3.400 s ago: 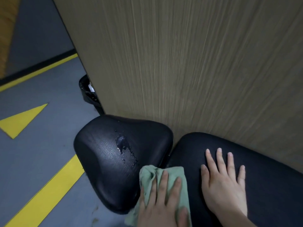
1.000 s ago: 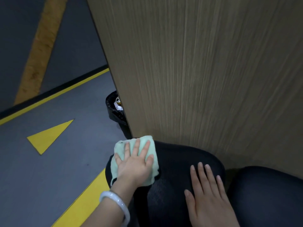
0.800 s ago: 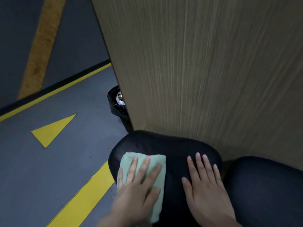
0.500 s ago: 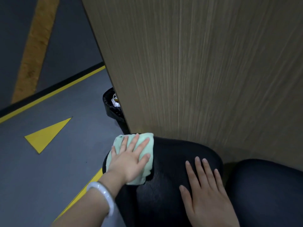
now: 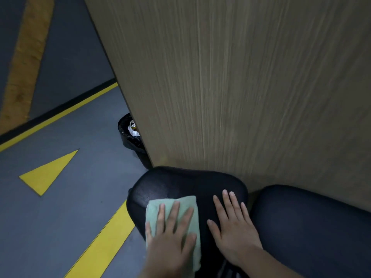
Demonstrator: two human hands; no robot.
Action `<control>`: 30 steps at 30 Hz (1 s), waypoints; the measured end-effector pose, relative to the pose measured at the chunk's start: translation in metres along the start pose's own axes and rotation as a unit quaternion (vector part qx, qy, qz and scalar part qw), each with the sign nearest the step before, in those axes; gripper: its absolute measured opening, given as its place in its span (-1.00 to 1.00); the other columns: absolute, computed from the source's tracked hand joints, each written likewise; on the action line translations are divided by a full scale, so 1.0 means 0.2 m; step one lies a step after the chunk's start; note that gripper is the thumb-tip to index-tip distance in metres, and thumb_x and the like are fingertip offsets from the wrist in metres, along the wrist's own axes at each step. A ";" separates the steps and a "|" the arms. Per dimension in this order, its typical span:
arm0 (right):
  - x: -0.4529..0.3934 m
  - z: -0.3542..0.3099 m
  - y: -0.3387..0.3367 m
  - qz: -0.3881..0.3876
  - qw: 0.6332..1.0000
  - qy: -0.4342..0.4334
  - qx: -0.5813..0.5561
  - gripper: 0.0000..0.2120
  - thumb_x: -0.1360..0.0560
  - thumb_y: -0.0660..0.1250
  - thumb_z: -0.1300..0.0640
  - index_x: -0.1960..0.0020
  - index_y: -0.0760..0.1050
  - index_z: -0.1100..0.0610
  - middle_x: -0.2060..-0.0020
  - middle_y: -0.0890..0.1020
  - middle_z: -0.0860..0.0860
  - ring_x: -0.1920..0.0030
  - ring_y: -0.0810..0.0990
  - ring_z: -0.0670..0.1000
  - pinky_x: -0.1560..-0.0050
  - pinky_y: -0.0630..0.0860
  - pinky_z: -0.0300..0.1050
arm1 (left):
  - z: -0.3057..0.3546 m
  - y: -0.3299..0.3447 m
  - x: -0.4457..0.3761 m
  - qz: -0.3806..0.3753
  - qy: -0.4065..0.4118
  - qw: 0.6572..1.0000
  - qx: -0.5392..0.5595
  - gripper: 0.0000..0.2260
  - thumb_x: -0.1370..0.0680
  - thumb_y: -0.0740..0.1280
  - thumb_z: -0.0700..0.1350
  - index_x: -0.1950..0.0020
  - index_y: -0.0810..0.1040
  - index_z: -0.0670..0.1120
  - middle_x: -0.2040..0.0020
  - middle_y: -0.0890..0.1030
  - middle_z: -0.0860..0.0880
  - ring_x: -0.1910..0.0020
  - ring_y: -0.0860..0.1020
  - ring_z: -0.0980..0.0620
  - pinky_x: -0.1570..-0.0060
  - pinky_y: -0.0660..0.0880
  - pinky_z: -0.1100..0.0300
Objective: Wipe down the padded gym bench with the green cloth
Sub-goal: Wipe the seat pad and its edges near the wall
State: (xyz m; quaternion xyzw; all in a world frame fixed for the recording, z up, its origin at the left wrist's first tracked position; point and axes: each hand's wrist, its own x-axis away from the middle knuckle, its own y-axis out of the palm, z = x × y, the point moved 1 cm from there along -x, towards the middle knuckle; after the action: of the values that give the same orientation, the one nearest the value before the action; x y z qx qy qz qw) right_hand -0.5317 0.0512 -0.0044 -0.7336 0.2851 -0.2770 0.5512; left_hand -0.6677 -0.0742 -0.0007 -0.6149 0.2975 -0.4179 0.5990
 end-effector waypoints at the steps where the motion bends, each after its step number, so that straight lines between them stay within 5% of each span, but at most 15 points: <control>1: 0.01 -0.01 -0.05 -0.022 1.000 -0.010 0.021 -0.21 -0.52 -0.38 -0.32 -0.54 0.09 0.13 -0.52 0.12 0.19 -0.50 -0.37 -0.02 -0.40 -0.25 -0.05 | -0.01 0.01 0.04 0.000 0.002 1.000 -0.003 -0.53 -0.57 -0.02 0.27 -0.47 0.26 0.25 -0.46 0.34 0.09 -0.43 0.25 -0.08 -0.26 0.23 -0.27; 2: 0.01 -0.03 -0.08 -0.024 0.999 -0.036 0.030 -0.15 -0.42 -0.42 -0.39 -0.54 -0.19 0.10 -0.53 -0.16 0.18 -0.44 -0.49 -0.01 -0.36 -0.41 -0.09 | -0.02 0.02 0.06 0.001 0.003 1.000 0.004 -0.53 -0.58 -0.06 0.28 -0.47 0.25 0.25 -0.46 0.35 0.08 -0.43 0.23 -0.08 -0.31 0.14 -0.24; 4: 0.02 -0.02 -0.18 -0.160 0.984 -0.060 0.041 -0.11 -0.42 -0.21 -0.50 -0.45 -0.49 0.05 -0.40 -0.49 0.13 -0.40 -0.55 0.05 -0.39 -0.48 -0.06 | -0.04 -0.01 0.05 -0.038 0.010 0.999 0.008 -0.50 -0.59 -0.16 0.30 -0.48 0.21 0.26 -0.47 0.34 0.06 -0.45 0.18 -0.10 -0.33 0.01 -0.14; 6: 0.01 -0.01 -0.24 -0.239 0.965 -0.068 0.087 0.04 -0.39 0.06 -0.51 -0.37 -0.57 0.04 -0.33 -0.55 0.11 -0.39 -0.54 0.07 -0.46 -0.37 0.02 | -0.07 -0.08 -0.02 -0.068 0.017 0.998 -0.001 -0.45 -0.50 -0.33 0.39 -0.48 -0.03 0.37 -0.57 0.05 0.10 -0.52 -0.05 -0.05 -0.38 -0.14 -0.13; 8: 0.01 -0.01 -0.25 -0.265 0.958 -0.064 0.086 0.10 -0.33 0.13 -0.54 -0.30 -0.61 0.02 -0.29 -0.59 0.11 -0.36 -0.59 0.08 -0.46 -0.37 0.04 | -0.10 -0.09 -0.10 -0.042 0.025 0.999 0.015 -0.34 -0.27 -0.52 0.49 -0.38 -0.35 0.45 -0.45 -0.41 0.21 -0.45 -0.41 0.03 -0.36 -0.41 -0.16; 9: 0.01 -0.02 -0.24 -0.270 0.957 -0.060 0.083 0.12 -0.32 0.13 -0.55 -0.29 -0.62 0.02 -0.28 -0.60 0.11 -0.34 -0.61 0.08 -0.45 -0.39 0.04 | -0.11 -0.11 -0.13 -0.060 0.013 0.998 0.018 -0.34 -0.27 -0.49 0.50 -0.37 -0.40 0.43 -0.41 -0.49 0.23 -0.42 -0.47 0.02 -0.35 -0.43 -0.18; 12: 0.01 -0.02 -0.23 -0.281 0.953 -0.064 0.091 0.15 -0.19 -0.01 -0.65 -0.27 -0.64 0.00 -0.28 -0.64 0.10 -0.32 -0.64 0.09 -0.41 -0.46 0.04 | -0.11 -0.14 -0.23 -0.080 -0.009 0.997 0.009 -0.50 -0.56 -0.20 0.33 -0.44 -0.34 0.36 -0.48 -0.43 0.17 -0.45 -0.45 -0.05 -0.37 -0.41 -0.21; 15: -0.01 -0.01 -0.21 -0.290 0.951 -0.067 0.078 0.17 0.07 -0.18 -0.63 -0.21 -0.69 -0.02 -0.25 -0.67 0.08 -0.27 -0.69 0.08 -0.23 -0.62 -0.02 | -0.11 -0.17 -0.37 -0.073 -0.015 0.997 0.014 -0.51 -0.59 -0.14 0.28 -0.47 -0.29 0.35 -0.50 -0.39 0.15 -0.47 -0.42 -0.07 -0.38 -0.39 -0.22; 18: -0.01 -0.02 -0.19 -0.294 0.952 -0.059 0.067 0.16 0.06 -0.17 -0.64 -0.20 -0.70 -0.04 -0.21 -0.69 0.04 -0.23 -0.73 0.05 -0.24 -0.63 0.00 | -0.08 -0.18 -0.49 -0.063 -0.025 0.997 0.035 -0.51 -0.60 -0.13 0.28 -0.49 -0.24 0.33 -0.53 -0.34 0.13 -0.49 -0.38 -0.09 -0.38 -0.37 -0.24; 22: -0.01 -0.03 -0.20 -0.286 0.954 -0.045 0.082 0.18 0.06 -0.21 -0.66 -0.28 -0.64 -0.04 -0.27 -0.65 0.06 -0.25 -0.70 0.07 -0.40 -0.49 0.12 | -0.08 -0.15 -0.38 -0.047 -0.023 0.998 0.045 -0.51 -0.58 -0.19 0.29 -0.47 -0.28 0.34 -0.54 -0.31 0.13 -0.49 -0.36 -0.06 -0.40 -0.35 -0.22; 27: 0.01 -0.06 -0.20 -0.251 0.962 -0.040 0.102 0.12 -0.03 -0.31 -0.63 -0.34 -0.59 0.00 -0.36 -0.57 0.10 -0.34 -0.63 0.13 -0.44 -0.41 0.12 | -0.16 -0.08 -0.05 -0.044 -0.027 0.998 0.040 -0.39 -0.27 -0.48 0.41 -0.32 -0.47 0.38 -0.49 -0.39 0.18 -0.46 -0.43 -0.01 -0.41 -0.36 -0.17; 30: 0.01 -0.06 -0.18 -0.236 0.961 -0.044 0.135 0.06 -0.09 -0.37 -0.59 -0.34 -0.59 0.04 -0.36 -0.56 0.15 -0.34 -0.62 0.17 -0.45 -0.40 0.12 | -0.15 -0.08 -0.08 -0.032 -0.031 0.998 0.046 -0.39 -0.28 -0.45 0.39 -0.33 -0.45 0.38 -0.51 -0.37 0.16 -0.47 -0.41 -0.03 -0.39 -0.37 -0.16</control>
State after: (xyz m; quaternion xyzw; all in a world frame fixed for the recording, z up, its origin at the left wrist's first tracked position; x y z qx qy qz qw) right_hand -0.5346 0.0499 0.0334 -0.7105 0.0395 -0.4022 0.5761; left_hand -0.7032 -0.0737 0.0101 -0.6083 0.2393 -0.4310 0.6221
